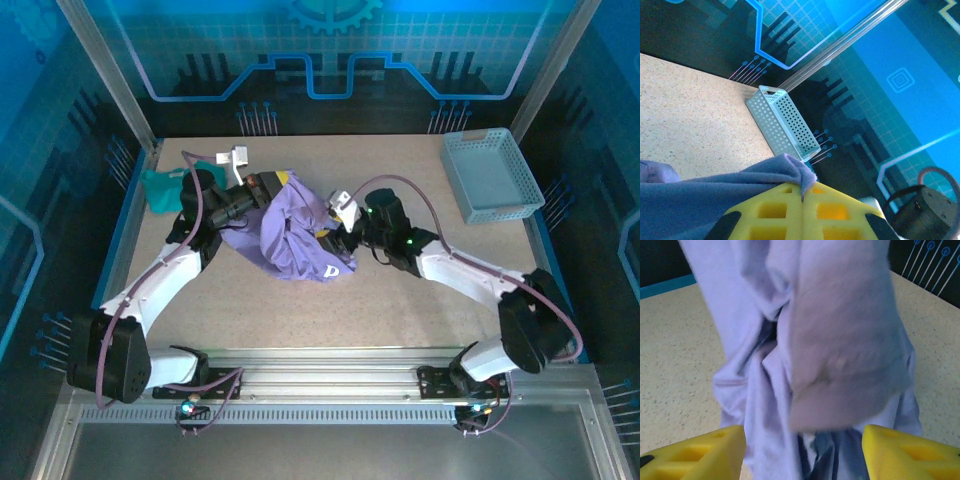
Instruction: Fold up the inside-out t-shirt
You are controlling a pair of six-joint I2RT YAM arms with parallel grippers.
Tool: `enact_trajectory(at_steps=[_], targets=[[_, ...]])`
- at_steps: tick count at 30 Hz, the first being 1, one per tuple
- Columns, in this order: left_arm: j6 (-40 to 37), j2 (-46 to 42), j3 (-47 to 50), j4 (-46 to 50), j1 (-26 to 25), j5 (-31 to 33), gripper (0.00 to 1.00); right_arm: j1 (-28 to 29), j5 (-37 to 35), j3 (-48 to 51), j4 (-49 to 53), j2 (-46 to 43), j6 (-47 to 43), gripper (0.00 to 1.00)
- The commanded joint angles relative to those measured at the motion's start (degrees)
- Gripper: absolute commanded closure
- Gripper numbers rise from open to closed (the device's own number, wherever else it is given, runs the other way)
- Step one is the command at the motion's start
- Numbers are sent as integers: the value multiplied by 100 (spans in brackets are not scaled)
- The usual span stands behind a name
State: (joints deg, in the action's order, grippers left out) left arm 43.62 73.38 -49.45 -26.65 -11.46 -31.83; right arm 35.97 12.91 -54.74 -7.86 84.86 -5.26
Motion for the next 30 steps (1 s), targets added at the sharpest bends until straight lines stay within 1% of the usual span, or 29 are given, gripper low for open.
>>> enact_trajectory(at_steps=[1,3,5,6,11,13,15,17,20,22,24,26,27,28,30], targets=[[-257,-236,47,34,-31,-97,100,-53,396,-457,-380,329,318,55],[-339,-261,63,148,-30,7,100,-71,376,-566,-334,335,375,77],[-413,-272,67,300,-23,212,100,-118,546,-640,-161,191,431,98],[-475,-264,38,460,-23,387,100,-137,673,-657,-70,58,510,100],[-1201,-55,-353,1480,-106,1534,100,-244,1656,-1085,806,-457,1101,100],[-1466,128,-547,1693,-191,1814,96,-325,2034,-1311,1028,-477,1418,100],[-1678,282,-740,1950,-266,2009,91,-386,2238,-1532,1238,-448,1725,100],[-1873,281,-783,2204,-342,2303,76,-462,2362,-1708,1413,-392,1937,100],[-2082,-93,-513,2408,-501,2869,54,-574,2362,-1792,1486,-327,2208,100],[-2230,-510,-211,2532,-724,3288,45,-660,2431,-1844,1485,-249,2424,99],[-2419,-1017,117,2649,-1115,3609,39,-679,2367,-1955,1610,-167,2538,99],[-2638,-1463,440,2645,-1534,3675,37,-679,2358,-2067,1743,-106,2605,99],[-2665,-1641,586,2600,-1731,3608,37,-681,2343,-2117,1792,-73,2648,99],[-2665,-1769,706,2534,-1873,3415,38,-675,2342,-2149,1796,-44,2694,99],[-2576,-1835,851,2297,-2080,2690,40,-679,2361,-2233,1822,41,2810,99]])
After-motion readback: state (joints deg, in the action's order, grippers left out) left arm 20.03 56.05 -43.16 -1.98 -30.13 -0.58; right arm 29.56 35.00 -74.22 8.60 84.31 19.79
